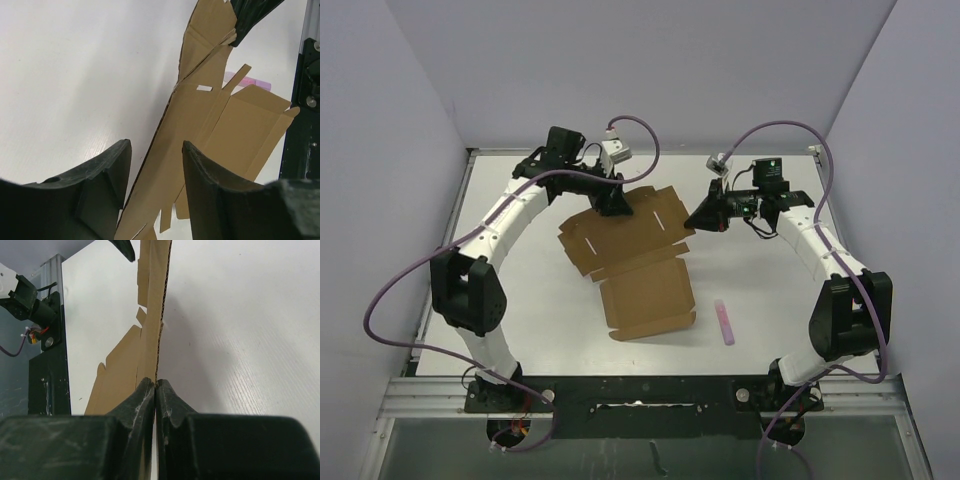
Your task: Fold the paper box
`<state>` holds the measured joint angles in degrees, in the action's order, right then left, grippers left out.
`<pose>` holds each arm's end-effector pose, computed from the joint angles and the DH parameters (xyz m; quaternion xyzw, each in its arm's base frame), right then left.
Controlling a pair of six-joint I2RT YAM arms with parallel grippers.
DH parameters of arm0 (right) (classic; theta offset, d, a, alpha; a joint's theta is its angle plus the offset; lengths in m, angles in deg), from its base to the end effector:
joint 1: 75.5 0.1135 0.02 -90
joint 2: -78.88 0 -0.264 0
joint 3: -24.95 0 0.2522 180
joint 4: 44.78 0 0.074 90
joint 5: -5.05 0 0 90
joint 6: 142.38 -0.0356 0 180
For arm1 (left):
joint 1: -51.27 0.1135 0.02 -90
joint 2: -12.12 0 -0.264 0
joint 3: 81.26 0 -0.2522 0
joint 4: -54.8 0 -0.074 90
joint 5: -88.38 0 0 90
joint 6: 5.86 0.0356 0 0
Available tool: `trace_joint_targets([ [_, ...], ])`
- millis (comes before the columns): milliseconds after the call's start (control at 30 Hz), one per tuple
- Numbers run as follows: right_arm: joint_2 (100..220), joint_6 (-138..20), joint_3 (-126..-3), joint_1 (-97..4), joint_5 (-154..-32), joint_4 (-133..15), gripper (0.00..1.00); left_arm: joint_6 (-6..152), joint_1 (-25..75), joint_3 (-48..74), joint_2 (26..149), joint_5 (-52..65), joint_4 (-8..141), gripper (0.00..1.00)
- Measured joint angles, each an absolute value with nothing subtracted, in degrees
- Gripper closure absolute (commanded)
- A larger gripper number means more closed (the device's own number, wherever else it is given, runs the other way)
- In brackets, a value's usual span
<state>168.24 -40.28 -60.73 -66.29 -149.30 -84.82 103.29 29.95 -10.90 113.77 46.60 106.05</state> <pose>0.3239 0.0850 0.2995 -0.3496 0.7262 0.4811 0.3449 0.3576 -0.1681 0.3401 0.4418 0.7301 -0.3818 0.3549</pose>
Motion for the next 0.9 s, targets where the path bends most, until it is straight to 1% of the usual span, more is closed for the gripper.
trace_joint_targets([
  [67, 168.2, -40.1, -60.7, -66.3, -149.5, -84.9, 1.00, 103.6, 29.4, -11.0, 114.7, 46.7, 106.8, 0.82],
  [133, 168.2, -39.9, -60.7, -66.3, -149.7, -85.1, 1.00, 104.1, 29.0, -11.5, 115.4, 47.1, 107.5, 0.95],
  [167, 168.2, -39.7, -60.7, -66.3, -149.7, -85.2, 1.00, 104.3, 29.0, -11.6, 115.5, 47.2, 107.8, 1.00],
  [233, 168.2, -39.2, -60.8, -66.4, -149.5, -85.2, 1.00, 104.0, 29.0, -11.7, 115.5, 48.9, 108.5, 1.00],
  [267, 168.2, -39.1, -60.8, -66.5, -149.3, -85.3, 0.97, 103.8, 29.0, -11.7, 115.4, 49.5, 108.5, 1.00],
  [300, 168.2, -39.0, -60.8, -66.6, -149.3, -85.3, 0.88, 103.7, 29.0, -11.7, 115.4, 49.8, 108.5, 1.00],
  [367, 168.2, -39.0, -60.8, -66.6, -149.3, -85.3, 0.63, 102.4, 29.3, -11.2, 115.2, 50.3, 107.9, 1.00],
  [433, 168.2, -39.4, -60.9, -66.6, -150.3, -85.7, 0.42, 99.9, 29.9, -8.7, 113.9, 50.9, 105.3, 1.00],
  [533, 168.2, -39.4, -61.3, -67.2, -152.7, -86.1, 0.21, 93.0, 32.5, -0.6, 108.7, 50.6, 98.4, 1.00],
  [567, 168.2, -39.6, -61.3, -67.8, -153.6, -86.1, 0.16, 90.4, 33.7, 2.8, 106.3, 50.3, 95.5, 1.00],
  [600, 168.0, -39.9, -61.3, -68.7, -154.3, -86.0, 0.13, 86.8, 35.3, 7.6, 102.6, 49.6, 91.7, 1.00],
  [700, 166.3, -42.1, -60.6, -72.3, -155.9, -84.2, 0.07, 75.6, 39.5, 21.2, 91.0, 45.5, 81.2, 1.00],
  [800, 162.8, -45.9, -57.8, -75.4, -156.7, -79.7, 0.01, 64.4, 40.9, 34.2, 77.8, 39.0, 70.7, 1.00],
  [900, 159.5, -51.8, -52.8, -76.3, -156.8, -72.1, 0.02, 54.5, 40.6, 45.2, 66.3, 32.7, 61.1, 1.00],
])
